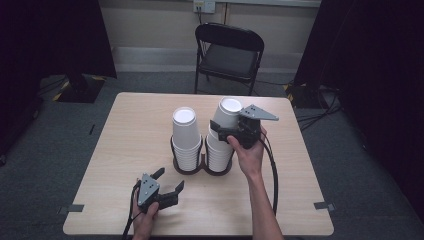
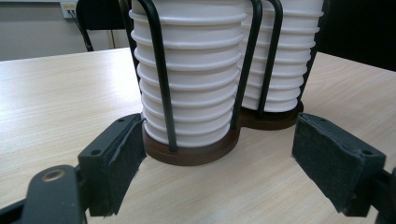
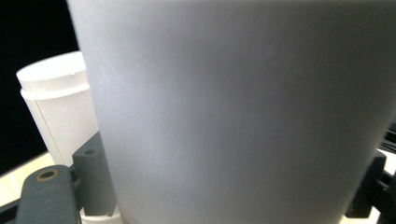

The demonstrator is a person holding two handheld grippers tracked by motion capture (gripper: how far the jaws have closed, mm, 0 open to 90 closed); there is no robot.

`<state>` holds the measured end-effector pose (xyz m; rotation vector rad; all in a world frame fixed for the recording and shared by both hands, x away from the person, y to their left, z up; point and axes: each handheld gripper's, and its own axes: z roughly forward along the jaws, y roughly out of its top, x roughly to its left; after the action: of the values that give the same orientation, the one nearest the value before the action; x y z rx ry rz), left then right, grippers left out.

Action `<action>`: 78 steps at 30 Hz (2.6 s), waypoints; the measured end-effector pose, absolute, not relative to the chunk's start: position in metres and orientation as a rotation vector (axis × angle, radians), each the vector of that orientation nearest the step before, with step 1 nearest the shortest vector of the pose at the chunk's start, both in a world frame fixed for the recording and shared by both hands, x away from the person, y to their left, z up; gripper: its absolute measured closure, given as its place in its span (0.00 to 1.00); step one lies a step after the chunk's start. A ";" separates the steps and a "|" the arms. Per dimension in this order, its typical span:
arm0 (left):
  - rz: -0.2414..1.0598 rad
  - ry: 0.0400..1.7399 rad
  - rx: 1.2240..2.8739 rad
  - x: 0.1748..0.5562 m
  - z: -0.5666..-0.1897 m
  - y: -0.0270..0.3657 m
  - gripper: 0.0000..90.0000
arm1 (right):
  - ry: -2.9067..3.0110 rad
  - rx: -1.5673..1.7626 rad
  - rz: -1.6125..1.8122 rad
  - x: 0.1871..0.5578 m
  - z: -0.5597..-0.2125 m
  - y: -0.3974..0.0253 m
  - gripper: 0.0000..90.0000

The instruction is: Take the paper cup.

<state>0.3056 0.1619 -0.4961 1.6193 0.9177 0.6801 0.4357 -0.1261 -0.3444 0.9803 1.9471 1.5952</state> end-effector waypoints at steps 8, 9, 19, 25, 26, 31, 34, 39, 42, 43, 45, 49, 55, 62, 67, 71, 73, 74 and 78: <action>0.696 0.921 1.629 0.305 -0.496 0.161 0.18 | 1.940 0.989 1.602 0.436 -0.342 -0.127 0.16; 0.693 0.919 1.621 0.305 -0.496 0.162 0.18 | 1.940 0.990 1.601 0.436 -0.341 -0.127 0.16; 0.714 0.922 1.612 0.304 -0.496 0.161 0.17 | 1.934 0.985 1.604 0.435 -0.327 -0.125 0.16; 0.732 0.922 1.617 0.303 -0.496 0.160 0.18 | 1.931 0.965 1.608 0.435 -0.322 -0.122 0.16; 0.734 0.922 1.618 0.303 -0.496 0.159 0.18 | 1.929 0.963 1.610 0.435 -0.320 -0.121 0.16; 0.739 0.926 1.613 0.302 -0.496 0.159 0.18 | 1.917 0.963 1.609 0.434 -0.314 -0.121 0.16; 0.736 0.924 1.612 0.302 -0.496 0.159 0.19 | 1.917 0.958 1.607 0.434 -0.312 -0.123 0.16; 0.720 0.913 1.597 0.302 -0.497 0.161 0.19 | 1.910 0.963 1.623 0.433 -0.307 -0.124 0.16; 0.715 0.902 1.601 0.302 -0.497 0.161 0.19 | 1.895 0.958 1.638 0.433 -0.303 -0.126 0.16; 0.716 0.901 1.602 0.302 -0.496 0.161 0.19 | 1.892 0.953 1.640 0.432 -0.302 -0.126 0.16; 0.718 0.904 1.601 0.302 -0.496 0.161 0.20 | 1.889 0.950 1.649 0.432 -0.300 -0.126 0.16; 0.724 0.902 1.604 0.302 -0.497 0.161 0.20 | 1.878 0.953 1.653 0.431 -0.298 -0.128 0.16; 0.750 0.892 1.620 0.301 -0.496 0.159 0.19 | 1.861 0.956 1.668 0.429 -0.295 -0.133 0.16; 0.725 0.878 1.605 0.301 -0.497 0.163 0.18 | 1.827 0.973 1.712 0.424 -0.289 -0.141 0.17; 0.730 0.881 1.596 0.300 -0.497 0.163 0.17 | 1.810 0.977 1.699 0.420 -0.287 -0.146 0.17; 0.742 0.886 1.613 0.301 -0.497 0.161 0.18 | 1.803 0.993 1.695 0.414 -0.290 -0.152 0.17; 0.736 0.895 1.611 0.302 -0.496 0.162 0.19 | 1.793 0.992 1.696 0.410 -0.290 -0.156 0.17; 0.731 0.897 1.610 0.302 -0.496 0.162 0.19 | 1.786 0.995 1.698 0.407 -0.290 -0.159 0.17; 0.718 0.899 1.601 0.303 -0.497 0.164 0.18 | 1.750 1.044 1.677 0.399 -0.291 -0.168 0.17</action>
<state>0.3026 0.1635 -0.4966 1.6007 0.8988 0.7180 0.3991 -0.1676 -0.2914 1.0442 1.7498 1.6767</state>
